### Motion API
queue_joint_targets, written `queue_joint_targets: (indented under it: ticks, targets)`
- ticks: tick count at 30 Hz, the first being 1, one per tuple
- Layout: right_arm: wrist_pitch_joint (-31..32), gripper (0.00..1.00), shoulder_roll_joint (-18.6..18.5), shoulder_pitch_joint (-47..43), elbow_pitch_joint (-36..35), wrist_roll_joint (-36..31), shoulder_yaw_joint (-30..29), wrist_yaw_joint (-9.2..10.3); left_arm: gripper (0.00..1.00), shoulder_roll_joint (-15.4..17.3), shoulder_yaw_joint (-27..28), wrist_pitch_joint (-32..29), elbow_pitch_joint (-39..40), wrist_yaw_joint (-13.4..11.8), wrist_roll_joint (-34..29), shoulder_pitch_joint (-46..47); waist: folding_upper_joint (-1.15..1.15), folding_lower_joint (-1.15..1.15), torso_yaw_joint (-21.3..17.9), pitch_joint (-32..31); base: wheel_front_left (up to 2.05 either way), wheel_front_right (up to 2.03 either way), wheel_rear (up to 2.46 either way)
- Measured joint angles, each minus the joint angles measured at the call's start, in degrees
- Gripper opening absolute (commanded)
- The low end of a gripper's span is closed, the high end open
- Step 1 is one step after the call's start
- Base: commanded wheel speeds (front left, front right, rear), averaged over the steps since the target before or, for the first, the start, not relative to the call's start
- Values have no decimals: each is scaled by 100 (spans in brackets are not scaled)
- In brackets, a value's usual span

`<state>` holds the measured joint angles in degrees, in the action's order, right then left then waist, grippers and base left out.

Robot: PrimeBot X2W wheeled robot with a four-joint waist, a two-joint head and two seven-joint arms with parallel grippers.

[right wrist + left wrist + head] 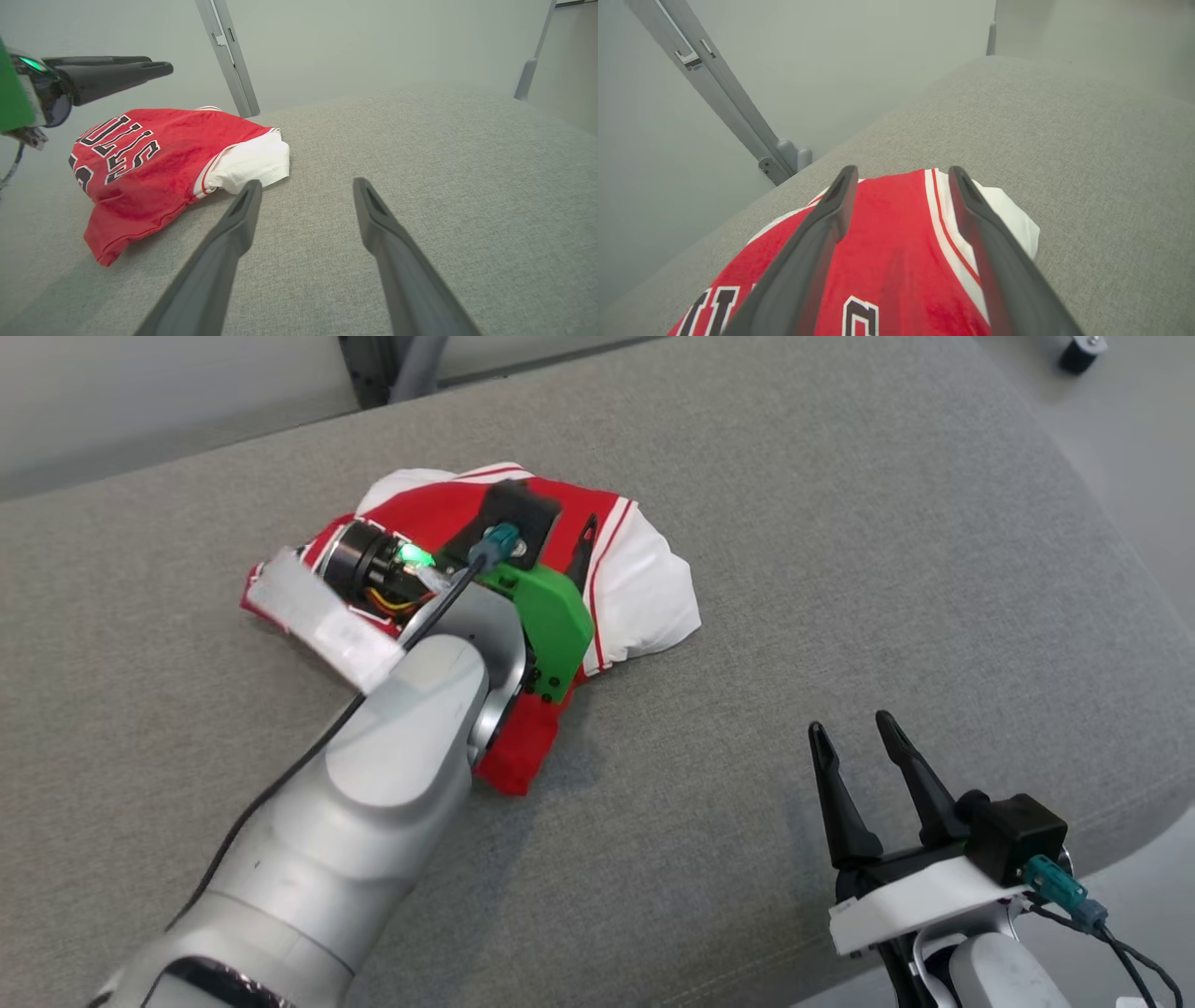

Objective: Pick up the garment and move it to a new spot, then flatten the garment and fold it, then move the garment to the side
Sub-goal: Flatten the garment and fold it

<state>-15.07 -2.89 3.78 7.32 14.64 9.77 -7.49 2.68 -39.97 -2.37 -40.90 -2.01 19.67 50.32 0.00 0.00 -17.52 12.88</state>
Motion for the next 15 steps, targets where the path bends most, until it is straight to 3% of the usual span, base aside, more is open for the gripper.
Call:
queue_joint_targets:
  ticks: [4,7,15]
  targets:
    - [0,100,-2,147,-9,207,134,0,100,0,-549,-739,-281,-63,279,626,0,0,-213,338,0,0,0]
    - [0,100,-2,229,-3,378,343,0,100,5,-814,-1229,-603,-286,490,906,0,0,-431,522,0,0,0]
    - [0,100,-2,352,10,617,453,0,100,2,-1418,-1875,-1234,-525,772,1486,0,0,-944,955,0,0,0]
